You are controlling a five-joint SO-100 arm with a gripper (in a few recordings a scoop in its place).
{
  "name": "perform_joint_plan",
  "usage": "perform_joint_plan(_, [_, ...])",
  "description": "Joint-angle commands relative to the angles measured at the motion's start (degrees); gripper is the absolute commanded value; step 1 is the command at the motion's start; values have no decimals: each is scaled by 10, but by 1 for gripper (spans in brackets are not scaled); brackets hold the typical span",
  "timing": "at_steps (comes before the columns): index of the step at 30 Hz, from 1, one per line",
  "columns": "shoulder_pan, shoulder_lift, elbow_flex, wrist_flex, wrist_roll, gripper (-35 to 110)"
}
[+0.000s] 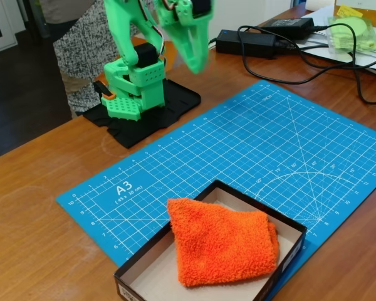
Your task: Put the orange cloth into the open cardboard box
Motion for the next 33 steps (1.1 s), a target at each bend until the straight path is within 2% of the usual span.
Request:
perform_joint_plan(1, [38,265,132,-89,3,0])
perform_joint_plan(3, [20,439,237,-146,18,0])
perform_joint_plan(4, [3,471,267,-151,26,0])
perform_joint_plan(6, [-11,437,285,-170,73,0])
perform_joint_plan(11, [-94,468,430,-254,112,0])
perform_joint_plan(21, [-142,469,573,-224,123,0])
perform_joint_plan(27, [-78,469,626,-239,107,0])
perform_joint_plan(33, [-130,469,632,-224,95,0])
